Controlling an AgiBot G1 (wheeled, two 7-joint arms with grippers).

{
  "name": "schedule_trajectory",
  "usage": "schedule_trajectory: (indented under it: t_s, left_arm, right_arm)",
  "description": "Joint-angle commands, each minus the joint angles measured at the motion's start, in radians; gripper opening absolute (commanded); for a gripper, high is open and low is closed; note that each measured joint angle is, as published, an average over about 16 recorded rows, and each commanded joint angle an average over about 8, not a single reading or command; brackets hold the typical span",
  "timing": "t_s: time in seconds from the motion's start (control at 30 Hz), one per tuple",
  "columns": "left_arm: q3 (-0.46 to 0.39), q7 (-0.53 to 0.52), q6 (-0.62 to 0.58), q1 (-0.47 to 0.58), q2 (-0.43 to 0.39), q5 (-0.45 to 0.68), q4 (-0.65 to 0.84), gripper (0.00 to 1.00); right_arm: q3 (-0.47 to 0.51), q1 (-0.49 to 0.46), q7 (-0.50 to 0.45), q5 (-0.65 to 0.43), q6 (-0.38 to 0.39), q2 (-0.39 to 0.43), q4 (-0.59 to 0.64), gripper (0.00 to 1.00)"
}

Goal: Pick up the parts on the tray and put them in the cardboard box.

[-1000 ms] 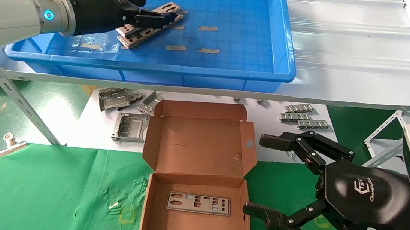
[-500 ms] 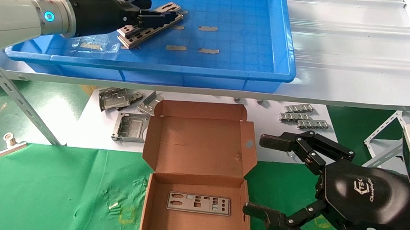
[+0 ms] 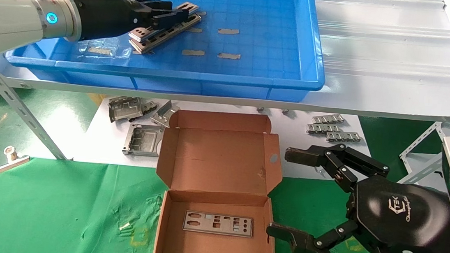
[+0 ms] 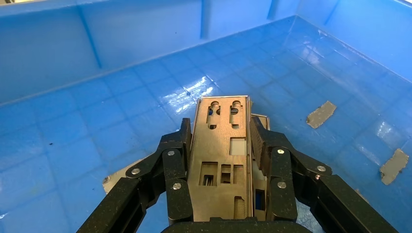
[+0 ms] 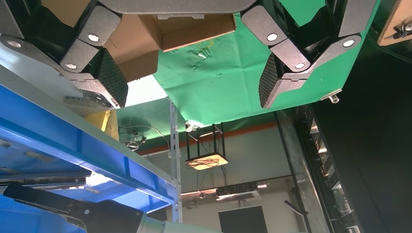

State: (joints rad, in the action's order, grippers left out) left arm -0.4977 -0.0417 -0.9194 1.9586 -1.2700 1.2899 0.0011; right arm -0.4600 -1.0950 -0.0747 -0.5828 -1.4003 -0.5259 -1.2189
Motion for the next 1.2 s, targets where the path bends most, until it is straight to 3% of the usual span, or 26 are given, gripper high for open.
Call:
schedule_trajectory:
  t_s: [0.03,0.73,0.83,1.2]
  left_arm:
    - [0.0,0.001,-0.001,0.0,0.001,0.0,-0.001,0.0]
    - [0.003,0.032,-0.054,0.024,0.014,-0.005,-0.026,0.0]
    - [0.005,0.046,-0.131,0.031,0.027,-0.009,-0.043,0.0]
    - [0.017,0.17,-0.601,0.009,0.11,-0.045,-0.134,0.0]
  right_arm:
    - [0.0,0.0,0.0,0.0,0.0,0.0,0.0,1.0]
    - [0.0,0.0,0.0,0.0,0.0,0.0,0.0,1.0]
    - [0.0,0.0,0.0,0.0,0.0,0.0,0.0,1.0]
    - [0.0,0.0,0.0,0.0,0.0,0.0,0.0,1.0]
